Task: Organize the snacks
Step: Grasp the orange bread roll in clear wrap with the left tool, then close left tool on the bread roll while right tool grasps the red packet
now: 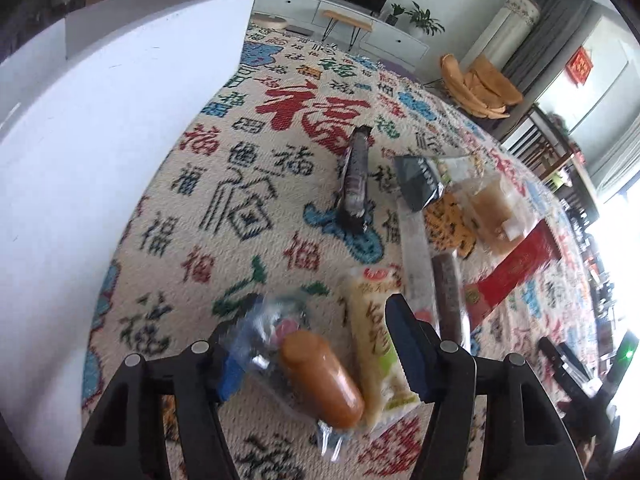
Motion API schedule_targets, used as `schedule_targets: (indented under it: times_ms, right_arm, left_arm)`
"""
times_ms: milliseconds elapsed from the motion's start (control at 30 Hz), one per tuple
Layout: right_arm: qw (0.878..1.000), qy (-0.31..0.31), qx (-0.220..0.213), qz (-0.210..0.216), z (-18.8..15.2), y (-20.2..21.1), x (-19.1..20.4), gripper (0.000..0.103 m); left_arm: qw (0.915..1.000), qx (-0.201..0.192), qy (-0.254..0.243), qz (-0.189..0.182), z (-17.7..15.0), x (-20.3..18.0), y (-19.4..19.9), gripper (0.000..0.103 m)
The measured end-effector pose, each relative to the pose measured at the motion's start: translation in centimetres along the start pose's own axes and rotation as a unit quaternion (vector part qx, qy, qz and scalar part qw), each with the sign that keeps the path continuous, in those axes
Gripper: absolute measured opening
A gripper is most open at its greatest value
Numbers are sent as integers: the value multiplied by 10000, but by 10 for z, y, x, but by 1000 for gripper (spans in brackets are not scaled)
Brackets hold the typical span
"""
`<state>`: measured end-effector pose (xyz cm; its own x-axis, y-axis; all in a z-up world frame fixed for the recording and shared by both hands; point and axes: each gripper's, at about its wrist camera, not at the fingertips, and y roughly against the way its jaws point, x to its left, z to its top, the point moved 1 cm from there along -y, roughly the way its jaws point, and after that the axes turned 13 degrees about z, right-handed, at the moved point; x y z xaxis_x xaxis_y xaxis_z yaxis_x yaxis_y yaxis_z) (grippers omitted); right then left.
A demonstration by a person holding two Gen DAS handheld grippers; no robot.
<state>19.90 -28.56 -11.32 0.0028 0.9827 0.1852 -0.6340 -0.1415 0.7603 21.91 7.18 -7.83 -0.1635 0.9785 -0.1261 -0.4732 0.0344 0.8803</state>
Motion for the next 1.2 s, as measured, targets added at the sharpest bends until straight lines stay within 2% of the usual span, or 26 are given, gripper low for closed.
schedule_targets:
  times_ms: [67,167,267,300,333,367,467,567,633,700,767,833,900,933,1067,1200]
  right_arm:
    - [10000,0,-1,1,0,0,0,88]
    - [10000,-2,-1,3,0,0,0,88]
    - [10000,0,-1,2,0,0,0,88]
    - [10000,0,-1,3,0,0,-1,88]
    - [10000,0,-1,2,0,0,0,88]
    - [10000,0,-1,3,0,0,0,88]
    - [10000,0,-1,3,0,0,0,88]
    - [10000,0,-2,4,0,0,-1,88]
    - [10000,0,-2,5,0,0,0,88]
    - [10000,0,-2,6,0,0,0,88]
    - [10000,-1,-2,7,0,0,0,88]
    - [10000,0,-2,6,0,0,0,88]
    - [10000,0,-2,6,0,0,-1,88]
    - [10000,0,-2,6,0,0,0,88]
    - [10000,0,-2,7,0,0,-1,88]
    - [10000,2,-2,8,0,0,0,88]
  left_arm:
    - [9998,-37,-175,87,-10,-2,5,64]
    - [9990,-117,-390,177,-23,-4,12,72]
    - [9987,-214,-423,160,-29,-4,12,72]
    - [9986,-270,-434,151,-29,-4,12,65]
    - [9985,-325,-425,106,-28,-4,12,52]
    - [9986,-310,-418,14,-26,-3,10,29]
    - [9991,-207,-362,-47,-10,-4,4,22]
    - [9968,-189,-749,228,4,-16,4,22]
    - [9935,-121,-1043,446,4,-23,1,26]
    - [9904,-147,-1189,685,-3,-25,-3,48]
    - [9887,-439,-1241,715,-14,-22,-1,52]
    - [9864,-637,-1301,779,-20,-20,0,60]
    - [9829,-749,-1249,1130,-24,-17,-4,91]
    - [9830,-787,-1126,1219,-24,-13,-5,96]
    - [9900,-773,-716,934,-19,2,-6,98]
    - [9870,-765,-865,1117,-23,-3,-9,99]
